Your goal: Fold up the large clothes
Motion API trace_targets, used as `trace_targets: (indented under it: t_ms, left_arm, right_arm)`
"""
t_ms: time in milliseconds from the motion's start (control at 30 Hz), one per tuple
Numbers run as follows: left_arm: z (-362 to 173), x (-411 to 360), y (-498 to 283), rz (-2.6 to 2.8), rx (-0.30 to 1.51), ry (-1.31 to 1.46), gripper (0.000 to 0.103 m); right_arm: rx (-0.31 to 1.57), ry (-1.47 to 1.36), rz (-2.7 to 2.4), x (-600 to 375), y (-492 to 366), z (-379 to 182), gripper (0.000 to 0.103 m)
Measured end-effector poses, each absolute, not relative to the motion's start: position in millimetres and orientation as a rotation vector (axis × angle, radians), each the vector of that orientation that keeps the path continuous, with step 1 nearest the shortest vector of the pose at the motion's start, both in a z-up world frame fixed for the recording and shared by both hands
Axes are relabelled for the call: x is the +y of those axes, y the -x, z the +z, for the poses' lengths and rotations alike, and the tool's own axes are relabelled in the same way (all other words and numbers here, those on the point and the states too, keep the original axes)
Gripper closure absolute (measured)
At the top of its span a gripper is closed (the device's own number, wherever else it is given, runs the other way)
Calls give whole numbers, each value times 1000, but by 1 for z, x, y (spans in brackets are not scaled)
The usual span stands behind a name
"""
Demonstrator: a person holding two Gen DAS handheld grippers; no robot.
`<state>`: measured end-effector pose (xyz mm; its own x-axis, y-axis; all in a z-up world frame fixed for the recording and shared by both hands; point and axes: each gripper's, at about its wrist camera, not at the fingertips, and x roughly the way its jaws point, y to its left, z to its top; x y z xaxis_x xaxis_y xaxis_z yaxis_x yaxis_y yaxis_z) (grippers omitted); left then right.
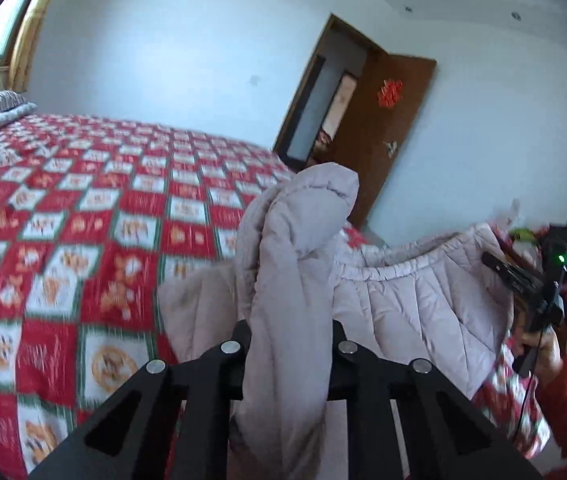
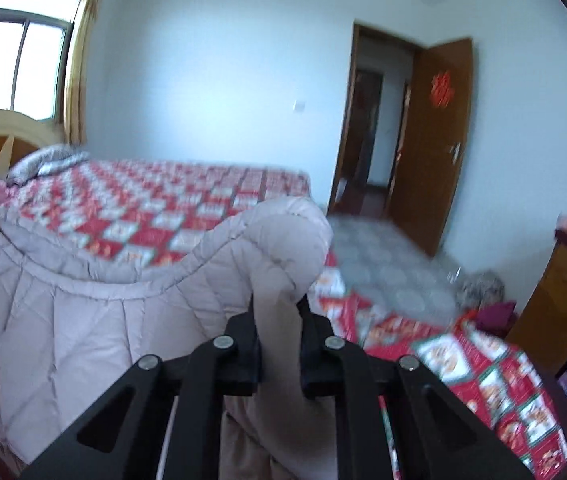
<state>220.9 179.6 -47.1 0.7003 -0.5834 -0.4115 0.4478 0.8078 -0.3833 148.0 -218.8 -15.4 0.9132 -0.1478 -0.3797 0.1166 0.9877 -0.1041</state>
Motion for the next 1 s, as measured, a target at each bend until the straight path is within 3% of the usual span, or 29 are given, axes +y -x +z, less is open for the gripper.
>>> trace_targets:
  t_ms: [200, 500, 567, 667, 800, 1000]
  left_arm:
    - [-47, 179, -298, -466, 575, 347, 88]
    - [-135, 131, -356, -176, 749, 121, 86]
    - [-141, 130, -359, -163, 752, 117, 83]
    - [-161, 135, -372, -131, 781, 156, 68]
    - [-177, 152, -383, -154, 845, 297, 57]
    - [-177, 126, -389, -77, 869, 173, 53]
  right_arm:
    - [372, 116, -208, -223, -220, -4, 87]
    - [648, 128, -305, -232, -314, -117, 87]
    - [673, 115, -308, -236, -320, -125, 87]
    - [739, 73, -307, -247, -322, -134, 83]
    - [829, -112, -270, -272, -333, -147, 72]
    - [846, -12, -382, -250, -351, -167, 68]
